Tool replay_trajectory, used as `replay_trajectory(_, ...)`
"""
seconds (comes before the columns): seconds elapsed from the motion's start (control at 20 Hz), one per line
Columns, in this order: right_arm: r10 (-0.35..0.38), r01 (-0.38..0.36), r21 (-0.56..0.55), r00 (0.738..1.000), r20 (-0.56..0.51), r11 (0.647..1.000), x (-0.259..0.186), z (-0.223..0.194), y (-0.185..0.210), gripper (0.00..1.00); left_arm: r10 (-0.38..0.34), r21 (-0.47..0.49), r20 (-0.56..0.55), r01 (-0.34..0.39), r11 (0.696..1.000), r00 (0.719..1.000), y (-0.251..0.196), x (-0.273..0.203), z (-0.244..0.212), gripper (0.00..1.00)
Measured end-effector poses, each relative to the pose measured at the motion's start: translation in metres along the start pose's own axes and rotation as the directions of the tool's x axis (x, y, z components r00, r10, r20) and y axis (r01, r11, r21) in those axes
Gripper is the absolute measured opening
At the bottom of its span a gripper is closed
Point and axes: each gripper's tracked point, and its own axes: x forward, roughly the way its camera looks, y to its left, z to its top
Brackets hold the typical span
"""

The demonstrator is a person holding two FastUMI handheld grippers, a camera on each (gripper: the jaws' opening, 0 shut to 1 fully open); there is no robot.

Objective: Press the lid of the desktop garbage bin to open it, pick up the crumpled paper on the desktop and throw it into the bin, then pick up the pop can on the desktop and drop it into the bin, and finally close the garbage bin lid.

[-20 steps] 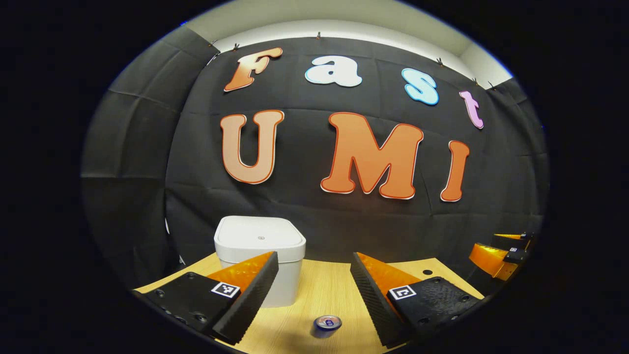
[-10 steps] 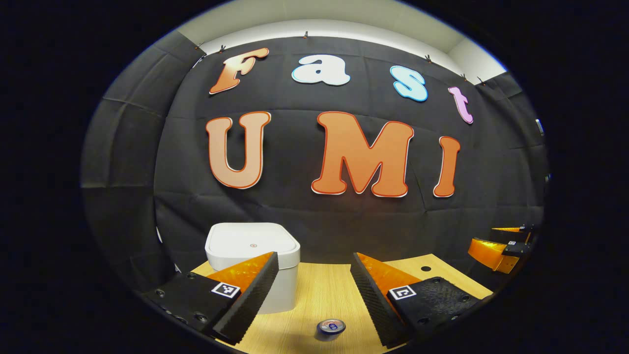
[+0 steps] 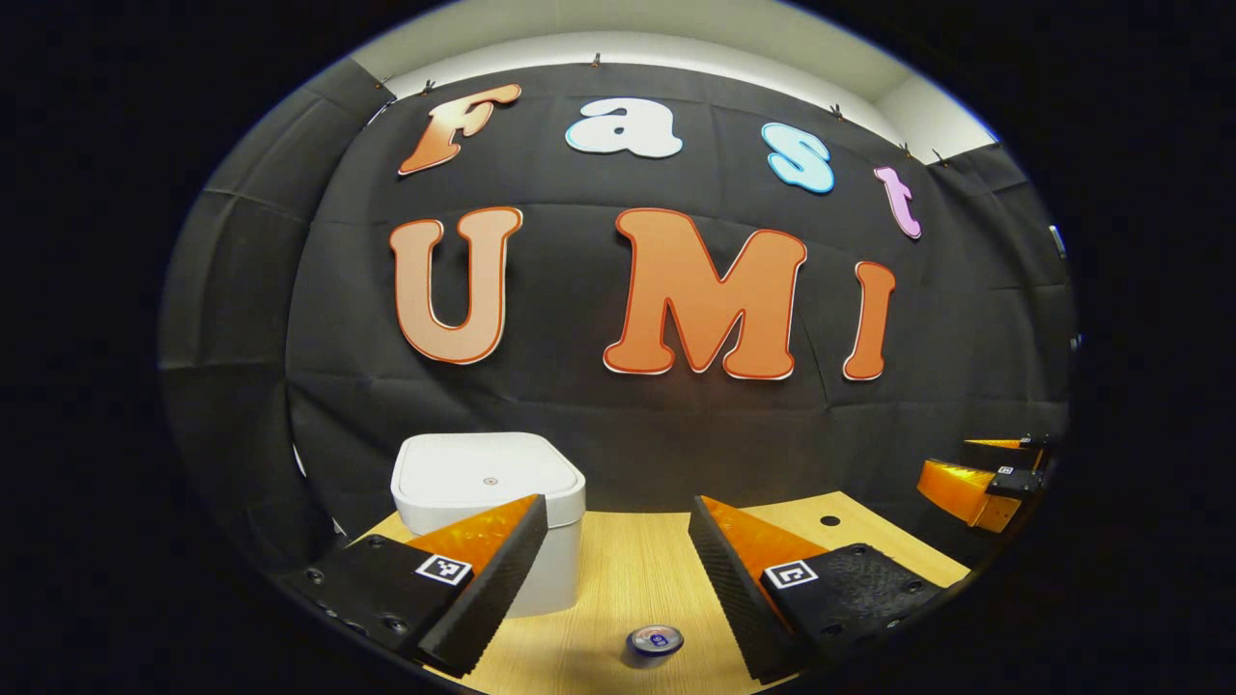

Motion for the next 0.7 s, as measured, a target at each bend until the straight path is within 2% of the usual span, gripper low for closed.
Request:
replay_trajectory(0.6,0.024,-0.024,-0.016,1.000,-0.001,1.000,-0.002,0.003,0.010,0.95,0.018,-0.019,0.015,-0.018,1.000,1.000,0.008,0.000,0.005,0.94)
replay_trajectory(0.7,0.050,-0.051,-0.012,0.999,-0.016,0.999,-0.001,-0.002,0.016,0.95,0.009,-0.020,0.014,-0.009,1.000,1.000,0.005,-0.001,0.005,0.94)
